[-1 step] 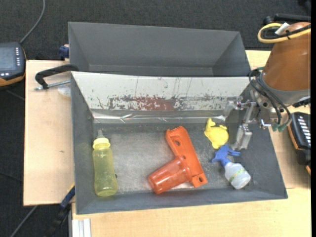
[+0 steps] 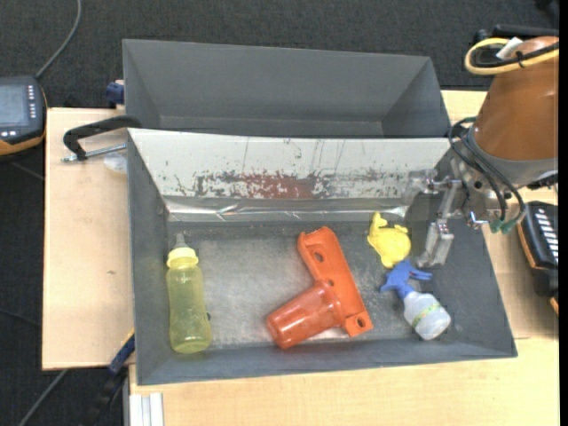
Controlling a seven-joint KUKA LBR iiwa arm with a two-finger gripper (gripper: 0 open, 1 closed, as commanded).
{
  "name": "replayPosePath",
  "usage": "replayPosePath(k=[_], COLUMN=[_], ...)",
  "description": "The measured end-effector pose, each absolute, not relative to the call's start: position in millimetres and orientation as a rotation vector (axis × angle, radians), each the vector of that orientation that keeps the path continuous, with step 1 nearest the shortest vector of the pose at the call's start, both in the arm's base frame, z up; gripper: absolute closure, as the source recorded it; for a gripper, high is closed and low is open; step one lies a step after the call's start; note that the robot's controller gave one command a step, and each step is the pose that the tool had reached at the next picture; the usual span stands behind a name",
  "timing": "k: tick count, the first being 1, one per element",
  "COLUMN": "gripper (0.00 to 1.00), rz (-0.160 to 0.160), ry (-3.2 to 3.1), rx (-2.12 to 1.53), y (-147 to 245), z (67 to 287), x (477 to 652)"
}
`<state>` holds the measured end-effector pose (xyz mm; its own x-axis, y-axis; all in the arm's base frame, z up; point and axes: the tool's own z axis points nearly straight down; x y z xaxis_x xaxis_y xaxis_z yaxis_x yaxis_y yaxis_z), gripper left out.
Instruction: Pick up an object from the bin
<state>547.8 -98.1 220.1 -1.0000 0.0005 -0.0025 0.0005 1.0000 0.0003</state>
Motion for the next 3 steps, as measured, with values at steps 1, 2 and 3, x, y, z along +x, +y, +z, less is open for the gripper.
replayPosePath(k=[1,2,3], gripper=[0.00,0.00,0.00], rz=[0.000,0.008,-0.004], ry=[3.136,3.142,3.109], rx=[-0.088,-0.147,-0.346], y=[-60,-45,-39], z=[173,150,125], x=[531.4,529.0,562.3])
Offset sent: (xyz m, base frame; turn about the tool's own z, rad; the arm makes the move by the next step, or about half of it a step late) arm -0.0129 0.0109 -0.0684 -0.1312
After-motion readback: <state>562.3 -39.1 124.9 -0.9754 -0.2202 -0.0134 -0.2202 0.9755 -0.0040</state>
